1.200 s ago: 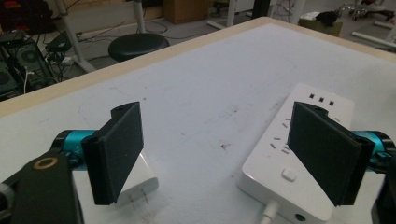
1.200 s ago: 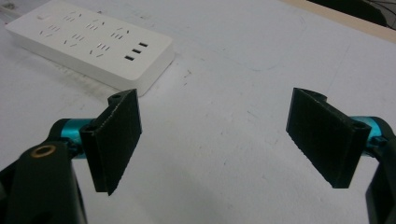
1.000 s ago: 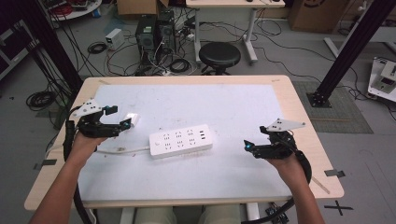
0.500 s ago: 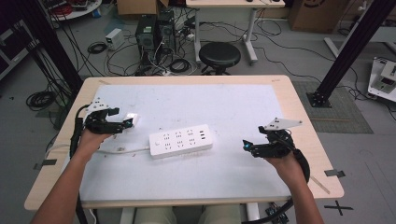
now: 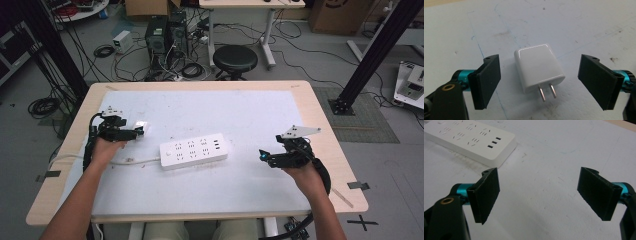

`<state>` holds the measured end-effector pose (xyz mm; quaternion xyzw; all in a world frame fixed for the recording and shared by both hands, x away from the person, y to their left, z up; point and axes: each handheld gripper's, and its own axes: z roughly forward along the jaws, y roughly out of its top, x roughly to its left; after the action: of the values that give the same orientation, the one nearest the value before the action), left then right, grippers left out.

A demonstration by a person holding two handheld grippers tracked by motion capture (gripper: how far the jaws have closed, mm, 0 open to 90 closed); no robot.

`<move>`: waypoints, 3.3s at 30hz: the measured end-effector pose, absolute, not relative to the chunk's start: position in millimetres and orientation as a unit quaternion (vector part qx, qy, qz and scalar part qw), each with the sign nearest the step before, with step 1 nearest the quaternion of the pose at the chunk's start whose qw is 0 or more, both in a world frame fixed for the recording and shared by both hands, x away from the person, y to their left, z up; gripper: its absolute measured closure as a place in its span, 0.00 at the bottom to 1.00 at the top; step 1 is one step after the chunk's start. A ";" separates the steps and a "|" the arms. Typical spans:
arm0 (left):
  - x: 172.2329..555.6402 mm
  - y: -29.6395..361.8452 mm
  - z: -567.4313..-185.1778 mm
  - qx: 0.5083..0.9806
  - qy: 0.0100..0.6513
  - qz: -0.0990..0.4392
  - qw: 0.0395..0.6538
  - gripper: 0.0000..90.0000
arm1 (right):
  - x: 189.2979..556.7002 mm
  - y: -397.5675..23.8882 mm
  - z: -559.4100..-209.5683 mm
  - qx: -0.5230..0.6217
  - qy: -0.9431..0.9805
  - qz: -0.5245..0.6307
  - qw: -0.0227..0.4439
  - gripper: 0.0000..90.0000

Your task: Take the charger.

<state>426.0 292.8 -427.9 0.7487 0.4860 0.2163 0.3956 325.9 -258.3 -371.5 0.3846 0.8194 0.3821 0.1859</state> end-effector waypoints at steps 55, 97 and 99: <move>429.7 261.2 -441.5 0.737 0.539 0.242 0.328 0.47 | 326.7 -268.2 -375.8 0.385 0.816 0.388 0.188 0.20; 314.4 219.9 -349.8 0.755 0.350 0.245 0.498 0.47 | 319.5 -262.3 -370.7 0.355 0.819 0.411 0.184 0.20; 312.9 218.4 -350.3 0.761 0.339 0.238 0.500 0.47 | 319.8 -261.1 -371.0 0.350 0.820 0.412 0.190 0.20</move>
<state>312.9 218.4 -350.3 0.7605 0.3391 0.2375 0.5002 319.8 -261.1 -371.0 0.3503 0.8195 0.4119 0.1898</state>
